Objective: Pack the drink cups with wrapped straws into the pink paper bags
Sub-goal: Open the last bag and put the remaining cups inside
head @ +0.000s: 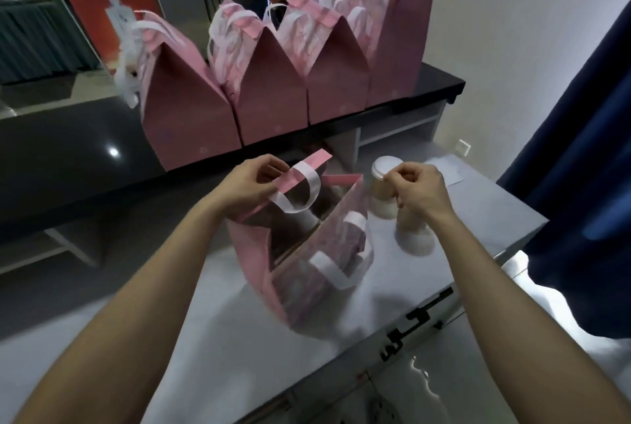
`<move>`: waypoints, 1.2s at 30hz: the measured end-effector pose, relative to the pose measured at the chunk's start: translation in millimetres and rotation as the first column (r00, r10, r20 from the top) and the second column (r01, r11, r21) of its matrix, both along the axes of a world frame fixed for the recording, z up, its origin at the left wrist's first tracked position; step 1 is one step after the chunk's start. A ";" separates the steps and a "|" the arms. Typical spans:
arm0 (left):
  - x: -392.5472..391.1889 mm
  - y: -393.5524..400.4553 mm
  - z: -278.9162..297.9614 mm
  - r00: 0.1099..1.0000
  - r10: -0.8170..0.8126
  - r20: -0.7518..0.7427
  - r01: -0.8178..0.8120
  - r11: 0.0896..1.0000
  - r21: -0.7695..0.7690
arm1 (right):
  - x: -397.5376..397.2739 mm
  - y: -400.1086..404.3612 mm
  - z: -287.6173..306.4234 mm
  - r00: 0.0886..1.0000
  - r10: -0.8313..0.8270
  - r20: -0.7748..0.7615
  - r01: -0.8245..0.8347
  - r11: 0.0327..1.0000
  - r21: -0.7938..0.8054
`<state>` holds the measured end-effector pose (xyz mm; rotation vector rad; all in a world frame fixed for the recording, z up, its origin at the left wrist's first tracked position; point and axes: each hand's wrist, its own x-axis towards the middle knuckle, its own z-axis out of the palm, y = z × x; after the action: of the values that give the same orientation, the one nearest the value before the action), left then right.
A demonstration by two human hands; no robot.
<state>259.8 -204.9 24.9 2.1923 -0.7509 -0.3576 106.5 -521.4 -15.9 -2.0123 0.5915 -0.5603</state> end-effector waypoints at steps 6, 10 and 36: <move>16.1 -49.5 12.1 0.954 -0.022 0.298 -0.060 0.963 0.263 | 63.9 -72.8 -13.5 0.924 0.003 -0.383 -0.175 0.892 -0.416; -2.2 -45.6 16.8 0.951 0.013 0.310 -0.146 0.900 0.411 | 113.2 -98.7 -34.4 0.786 0.124 -0.605 -0.431 0.812 -0.394; 13.0 -12.0 25.1 0.866 0.195 0.460 -0.361 0.881 0.307 | 91.0 8.4 120.2 0.713 0.678 0.177 -0.657 0.735 -0.166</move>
<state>272.8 -216.8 50.0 2.7600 -0.5944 0.1417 197.4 -513.0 104.3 -2.0290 -0.3301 -0.3539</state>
